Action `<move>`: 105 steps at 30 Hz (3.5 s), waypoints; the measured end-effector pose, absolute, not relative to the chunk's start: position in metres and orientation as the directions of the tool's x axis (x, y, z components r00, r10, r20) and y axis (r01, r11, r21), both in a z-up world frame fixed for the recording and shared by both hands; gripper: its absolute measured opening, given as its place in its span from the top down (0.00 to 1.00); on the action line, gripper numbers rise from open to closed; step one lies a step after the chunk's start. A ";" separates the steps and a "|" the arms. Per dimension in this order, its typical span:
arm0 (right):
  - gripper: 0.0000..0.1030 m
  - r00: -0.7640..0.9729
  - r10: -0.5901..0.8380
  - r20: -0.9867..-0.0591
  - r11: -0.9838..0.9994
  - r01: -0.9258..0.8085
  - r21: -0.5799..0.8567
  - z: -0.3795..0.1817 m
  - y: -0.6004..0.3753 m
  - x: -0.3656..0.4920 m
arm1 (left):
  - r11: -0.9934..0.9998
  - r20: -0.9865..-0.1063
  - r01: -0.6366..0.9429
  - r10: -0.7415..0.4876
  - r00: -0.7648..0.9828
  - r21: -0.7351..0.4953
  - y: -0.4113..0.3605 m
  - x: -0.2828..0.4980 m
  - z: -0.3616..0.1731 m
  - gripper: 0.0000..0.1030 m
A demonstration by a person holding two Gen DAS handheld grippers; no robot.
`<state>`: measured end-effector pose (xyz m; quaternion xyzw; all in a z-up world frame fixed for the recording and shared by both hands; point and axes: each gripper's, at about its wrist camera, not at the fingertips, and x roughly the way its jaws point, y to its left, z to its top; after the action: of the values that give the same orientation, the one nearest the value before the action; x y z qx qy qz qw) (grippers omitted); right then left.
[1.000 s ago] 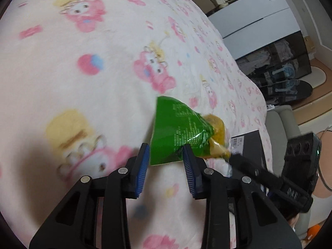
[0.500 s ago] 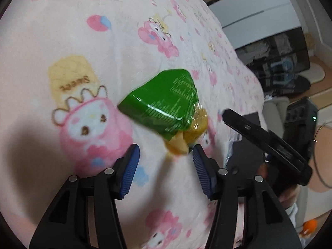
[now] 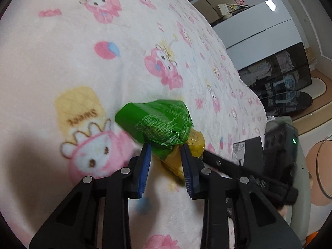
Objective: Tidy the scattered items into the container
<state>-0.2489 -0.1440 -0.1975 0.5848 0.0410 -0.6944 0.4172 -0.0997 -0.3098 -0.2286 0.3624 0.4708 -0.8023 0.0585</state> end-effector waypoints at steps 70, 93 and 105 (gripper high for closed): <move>0.62 0.028 -0.554 -0.832 -0.553 0.735 0.393 -0.183 -0.151 -0.232 | -0.531 -0.653 0.457 0.269 -0.708 -0.714 -0.317 -0.085 -0.239 0.87; 0.74 0.206 -0.694 -0.690 -0.360 0.730 0.580 -0.169 -0.162 -0.177 | -0.591 -0.619 0.363 0.311 -0.721 -0.721 -0.283 -0.074 -0.213 0.91; 0.35 0.113 -0.538 -0.835 -0.452 0.798 0.399 -0.197 -0.177 -0.229 | -0.434 -0.562 0.388 0.411 -0.718 -0.813 -0.331 -0.110 -0.252 0.50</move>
<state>-0.2289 -0.1768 -0.1967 0.5448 0.1191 -0.6553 0.5095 -0.1097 -0.3307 -0.2521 0.3755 0.5320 -0.7589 -0.0076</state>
